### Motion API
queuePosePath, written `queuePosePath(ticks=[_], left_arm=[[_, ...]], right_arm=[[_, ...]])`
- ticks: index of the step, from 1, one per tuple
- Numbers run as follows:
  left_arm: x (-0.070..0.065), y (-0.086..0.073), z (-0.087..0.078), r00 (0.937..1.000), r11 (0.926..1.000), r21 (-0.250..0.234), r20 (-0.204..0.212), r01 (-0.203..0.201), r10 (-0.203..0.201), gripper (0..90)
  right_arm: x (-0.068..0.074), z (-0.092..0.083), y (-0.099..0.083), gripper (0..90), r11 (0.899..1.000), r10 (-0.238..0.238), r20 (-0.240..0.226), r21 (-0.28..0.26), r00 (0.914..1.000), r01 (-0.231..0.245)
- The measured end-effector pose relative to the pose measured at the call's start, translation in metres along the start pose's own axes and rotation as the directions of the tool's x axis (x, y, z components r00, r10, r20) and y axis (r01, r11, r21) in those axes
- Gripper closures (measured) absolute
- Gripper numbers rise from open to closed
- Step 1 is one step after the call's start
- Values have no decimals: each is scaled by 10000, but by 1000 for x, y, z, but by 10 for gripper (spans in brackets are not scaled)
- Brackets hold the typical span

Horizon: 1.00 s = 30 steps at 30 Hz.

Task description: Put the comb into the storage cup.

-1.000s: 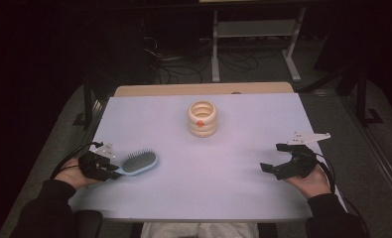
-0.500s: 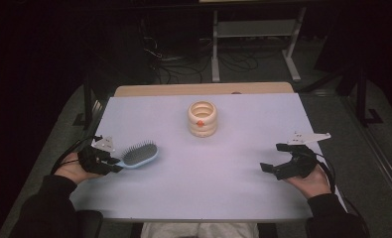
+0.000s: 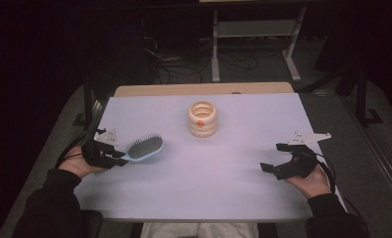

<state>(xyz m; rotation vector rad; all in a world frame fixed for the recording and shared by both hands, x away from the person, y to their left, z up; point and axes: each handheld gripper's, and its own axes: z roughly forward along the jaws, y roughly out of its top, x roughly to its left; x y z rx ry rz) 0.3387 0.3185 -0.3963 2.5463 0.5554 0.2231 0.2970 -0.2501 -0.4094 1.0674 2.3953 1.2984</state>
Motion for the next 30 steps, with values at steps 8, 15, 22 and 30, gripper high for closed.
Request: queuePosePath(ticks=[8,15,22,30], left_arm=[[-1,12,-2,9998,9996,-237,-79,-178,176,708],[-2,23,-3,9996,9985,-466,-31,-278,277,708],[-3,37,-5,9993,9968,-708,-59,-377,374,708],[-6,57,-7,9974,9929,-946,-98,-721,715,708]], right_arm=[[0,0,0,0,10000,-2,0,-5,10000,2],[0,0,0,0,10000,-2,-11,-3,10000,2],[0,0,0,0,10000,-4,-18,0,10000,4],[0,0,0,0,10000,0,-37,-8,10000,0]])
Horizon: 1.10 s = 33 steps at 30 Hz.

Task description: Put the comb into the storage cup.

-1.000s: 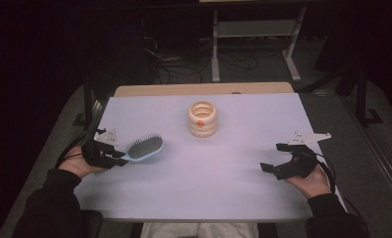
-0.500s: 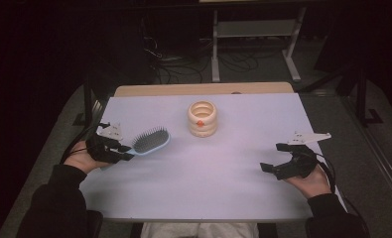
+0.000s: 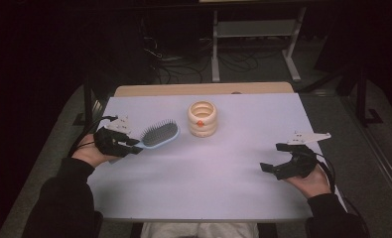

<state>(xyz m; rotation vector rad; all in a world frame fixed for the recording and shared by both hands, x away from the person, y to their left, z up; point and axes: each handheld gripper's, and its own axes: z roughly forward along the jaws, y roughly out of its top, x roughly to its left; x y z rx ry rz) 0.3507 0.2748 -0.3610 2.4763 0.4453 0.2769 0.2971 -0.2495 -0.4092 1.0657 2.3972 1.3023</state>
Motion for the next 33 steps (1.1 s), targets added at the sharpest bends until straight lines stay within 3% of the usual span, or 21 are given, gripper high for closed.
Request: queuePosePath(ticks=[10,27,33], left_arm=[[-3,26,4,9996,9984,-486,-24,-285,284,708],[-5,45,-2,9989,9945,-958,-264,-420,396,708],[-7,63,2,9983,9917,-1156,-210,-562,541,707]], right_arm=[[0,0,0,0,10000,-4,-38,-38,10000,4],[0,0,1,0,10000,-30,-47,-38,10000,30],[1,1,1,0,10000,-34,-78,-52,10000,34]])
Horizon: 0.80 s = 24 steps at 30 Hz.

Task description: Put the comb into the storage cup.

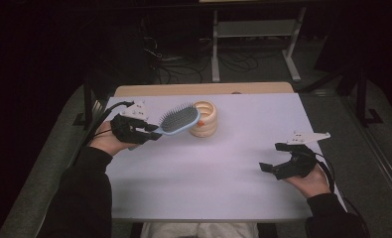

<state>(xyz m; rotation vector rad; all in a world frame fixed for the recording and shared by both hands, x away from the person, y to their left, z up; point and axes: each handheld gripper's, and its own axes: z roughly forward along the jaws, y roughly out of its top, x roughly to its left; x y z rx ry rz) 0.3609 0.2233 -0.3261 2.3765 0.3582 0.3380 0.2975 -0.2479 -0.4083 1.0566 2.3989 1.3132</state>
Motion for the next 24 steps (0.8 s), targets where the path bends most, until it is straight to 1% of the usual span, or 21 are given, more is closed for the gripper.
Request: queuePosePath(ticks=[1,7,12,16,18,21,24], left_arm=[[0,2,1,10000,10000,-22,-11,-52,52,708],[0,14,5,10000,9991,-415,95,12,-8,707],[-1,21,7,9999,9966,-823,100,31,-23,708],[-3,25,8,10000,9946,-1034,70,30,-23,707],[-5,27,8,10000,9944,-1052,11,9,-8,707],[-6,28,9,10000,9944,-1053,-95,-13,3,707],[-6,29,10,10000,9939,-1107,-76,15,-24,707]], right_arm=[[0,0,0,0,10000,-1,-9,-18,10000,1],[0,-1,1,0,10000,13,-51,-95,10000,-14],[0,-2,3,0,9998,16,-93,-188,10000,-18],[1,-4,7,0,9992,16,-122,-410,9999,-21],[2,-5,11,0,9985,1,-168,-541,9999,-10],[4,-4,17,0,9983,-45,-280,-583,9996,28],[7,-4,27,0,9973,-210,-376,-717,9991,182]])
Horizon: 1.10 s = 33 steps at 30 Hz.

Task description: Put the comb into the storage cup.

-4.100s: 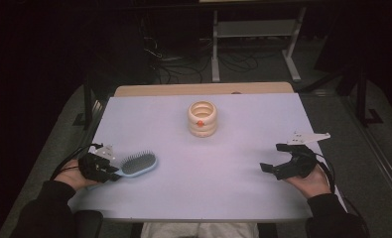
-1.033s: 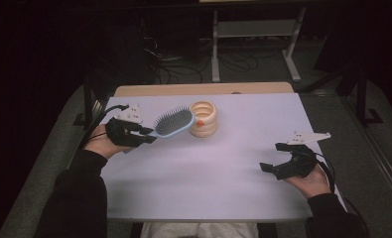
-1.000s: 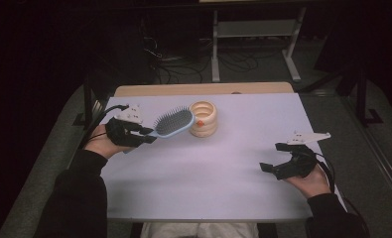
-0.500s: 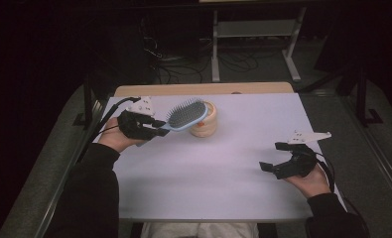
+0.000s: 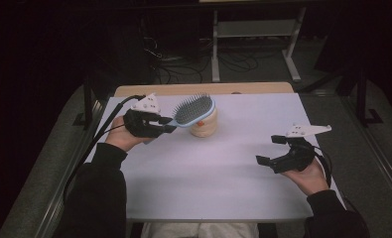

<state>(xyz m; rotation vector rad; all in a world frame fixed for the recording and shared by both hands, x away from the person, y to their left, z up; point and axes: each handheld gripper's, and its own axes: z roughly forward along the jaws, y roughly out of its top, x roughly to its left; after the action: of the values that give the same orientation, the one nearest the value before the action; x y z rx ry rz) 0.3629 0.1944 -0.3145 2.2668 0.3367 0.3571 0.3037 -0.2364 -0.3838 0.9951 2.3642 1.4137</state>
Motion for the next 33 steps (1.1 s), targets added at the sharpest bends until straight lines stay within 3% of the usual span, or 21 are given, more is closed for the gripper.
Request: queuePosePath(ticks=[11,33], left_arm=[[-2,1,4,9996,9994,-296,-205,186,-192,707],[-7,3,15,9938,9937,-874,-805,695,-766,707]], right_arm=[[11,8,41,0,9982,-555,-392,-234,9977,547],[19,24,83,0,9952,-982,-654,-98,9930,977]])
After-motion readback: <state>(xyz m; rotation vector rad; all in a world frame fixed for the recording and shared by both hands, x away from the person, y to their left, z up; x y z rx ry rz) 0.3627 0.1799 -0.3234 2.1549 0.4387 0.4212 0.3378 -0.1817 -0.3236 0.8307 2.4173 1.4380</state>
